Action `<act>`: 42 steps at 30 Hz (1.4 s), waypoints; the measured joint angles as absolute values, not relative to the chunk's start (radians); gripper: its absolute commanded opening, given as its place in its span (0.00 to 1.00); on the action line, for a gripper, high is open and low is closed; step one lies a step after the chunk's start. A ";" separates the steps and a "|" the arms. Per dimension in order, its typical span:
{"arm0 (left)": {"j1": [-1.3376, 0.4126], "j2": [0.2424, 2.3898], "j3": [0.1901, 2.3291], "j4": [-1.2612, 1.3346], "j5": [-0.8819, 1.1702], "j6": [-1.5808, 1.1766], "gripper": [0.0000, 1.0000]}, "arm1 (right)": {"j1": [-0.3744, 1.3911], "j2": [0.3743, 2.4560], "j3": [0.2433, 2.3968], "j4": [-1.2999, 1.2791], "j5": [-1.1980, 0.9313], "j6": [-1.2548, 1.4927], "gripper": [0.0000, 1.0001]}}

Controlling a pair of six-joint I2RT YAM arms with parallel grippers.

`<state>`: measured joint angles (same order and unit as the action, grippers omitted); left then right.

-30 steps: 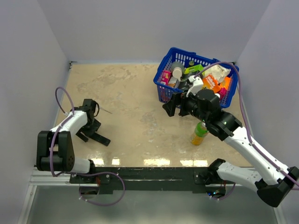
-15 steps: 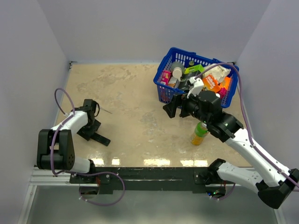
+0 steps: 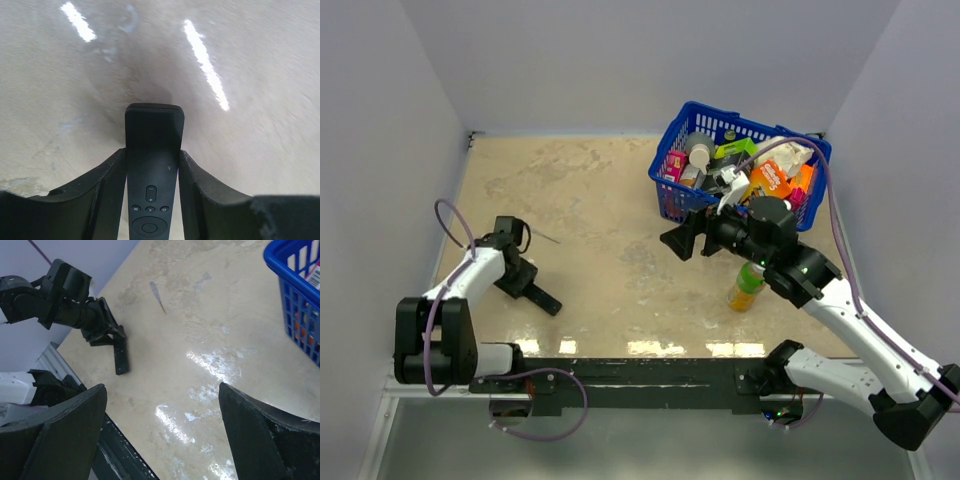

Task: Unload the batteries from the remote control

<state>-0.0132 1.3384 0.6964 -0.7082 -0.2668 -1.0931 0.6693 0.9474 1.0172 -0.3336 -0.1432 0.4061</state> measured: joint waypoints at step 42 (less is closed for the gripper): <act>-0.013 0.631 0.430 0.470 0.912 -1.068 0.17 | 0.891 1.558 0.875 0.841 -0.759 0.788 0.88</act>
